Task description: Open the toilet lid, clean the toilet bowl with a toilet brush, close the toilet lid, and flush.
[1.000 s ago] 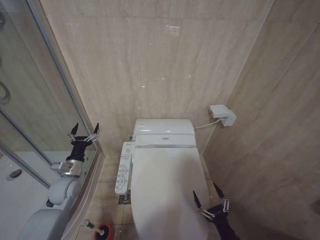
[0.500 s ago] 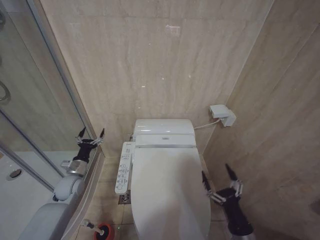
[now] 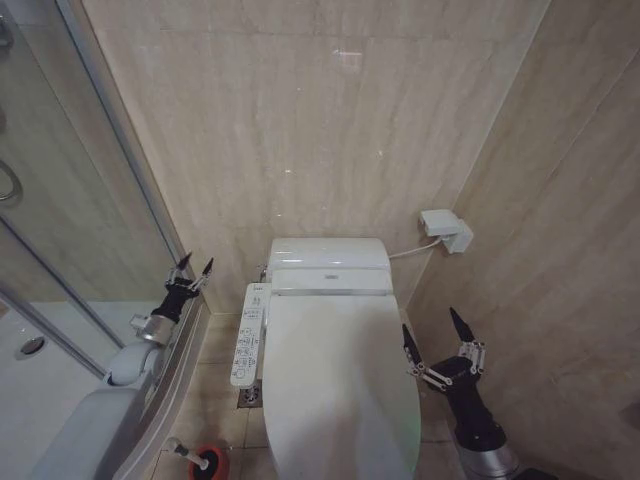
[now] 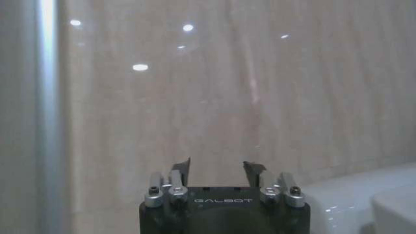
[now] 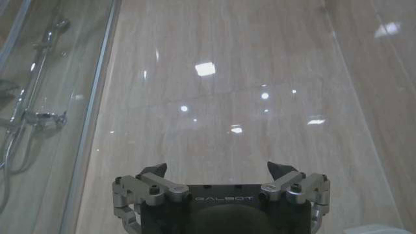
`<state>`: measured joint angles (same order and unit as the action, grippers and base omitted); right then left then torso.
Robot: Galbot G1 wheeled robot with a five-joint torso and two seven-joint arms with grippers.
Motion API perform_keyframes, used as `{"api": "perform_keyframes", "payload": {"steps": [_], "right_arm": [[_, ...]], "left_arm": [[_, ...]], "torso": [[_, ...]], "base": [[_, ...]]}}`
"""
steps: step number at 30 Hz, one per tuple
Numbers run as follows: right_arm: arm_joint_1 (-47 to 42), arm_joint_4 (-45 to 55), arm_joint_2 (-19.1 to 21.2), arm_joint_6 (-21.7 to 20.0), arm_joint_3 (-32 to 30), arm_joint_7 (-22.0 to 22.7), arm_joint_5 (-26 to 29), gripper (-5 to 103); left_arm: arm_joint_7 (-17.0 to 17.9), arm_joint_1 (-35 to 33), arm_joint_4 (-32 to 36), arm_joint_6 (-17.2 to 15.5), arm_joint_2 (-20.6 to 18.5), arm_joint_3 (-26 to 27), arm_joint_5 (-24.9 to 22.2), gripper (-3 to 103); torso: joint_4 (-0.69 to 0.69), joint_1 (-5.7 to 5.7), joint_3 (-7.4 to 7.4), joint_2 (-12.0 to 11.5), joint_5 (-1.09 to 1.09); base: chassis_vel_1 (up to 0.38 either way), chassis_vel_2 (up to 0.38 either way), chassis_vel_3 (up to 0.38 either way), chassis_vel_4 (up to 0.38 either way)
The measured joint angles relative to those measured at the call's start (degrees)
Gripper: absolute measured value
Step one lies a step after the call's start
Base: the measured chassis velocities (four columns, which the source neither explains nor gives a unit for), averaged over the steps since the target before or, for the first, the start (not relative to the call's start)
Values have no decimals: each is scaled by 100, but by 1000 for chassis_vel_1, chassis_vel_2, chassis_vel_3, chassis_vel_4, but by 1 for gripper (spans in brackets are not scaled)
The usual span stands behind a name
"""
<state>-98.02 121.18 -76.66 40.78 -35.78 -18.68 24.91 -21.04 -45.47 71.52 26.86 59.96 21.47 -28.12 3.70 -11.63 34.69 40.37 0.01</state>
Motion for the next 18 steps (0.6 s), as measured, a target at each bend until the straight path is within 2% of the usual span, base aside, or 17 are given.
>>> {"api": "perform_keyframes", "payload": {"steps": [1,2,4,5,8,10,11,12,18], "right_arm": [[13,-24,-13,14,-31,3,31,100],[18,-60,-13,35,-48,3,46,100],[19,-78,-12,49,-55,4,55,100],[21,-94,-12,61,-59,4,63,100],[26,-110,-12,72,-60,3,75,100],[78,-165,-46,83,-60,3,84,100],[91,-191,-61,85,-54,3,85,100],[91,-191,-61,85,-54,3,85,100],[176,-279,-105,87,-46,0,82,100]], "left_arm": [[-361,281,-340,85,71,-159,-71,57],[-527,480,-615,146,141,-256,-83,57],[-608,594,-782,174,187,-312,-82,57],[-668,695,-929,188,225,-361,-80,30],[-757,848,-1142,201,279,-431,-78,30],[-1034,1205,-1643,235,412,-591,-76,30],[-1159,1313,-1787,239,451,-639,-76,4],[-1159,1313,-1787,239,451,-639,-76,4],[-1791,1672,-2319,239,619,-785,6,4]], "torso": [[-1,0,0,0,-1],[-4,0,0,0,0],[-4,0,0,0,-1],[-2,0,0,0,-1],[-2,0,0,0,-1],[-3,0,0,0,-1],[-2,0,0,0,-1],[-2,0,0,0,-1],[-3,0,0,0,-1]], "base": [[0,0,0,0],[0,0,0,0],[0,0,0,0],[0,0,0,0],[0,0,0,0],[0,0,0,0],[0,0,0,0],[0,0,0,0],[0,0,0,0]]}}
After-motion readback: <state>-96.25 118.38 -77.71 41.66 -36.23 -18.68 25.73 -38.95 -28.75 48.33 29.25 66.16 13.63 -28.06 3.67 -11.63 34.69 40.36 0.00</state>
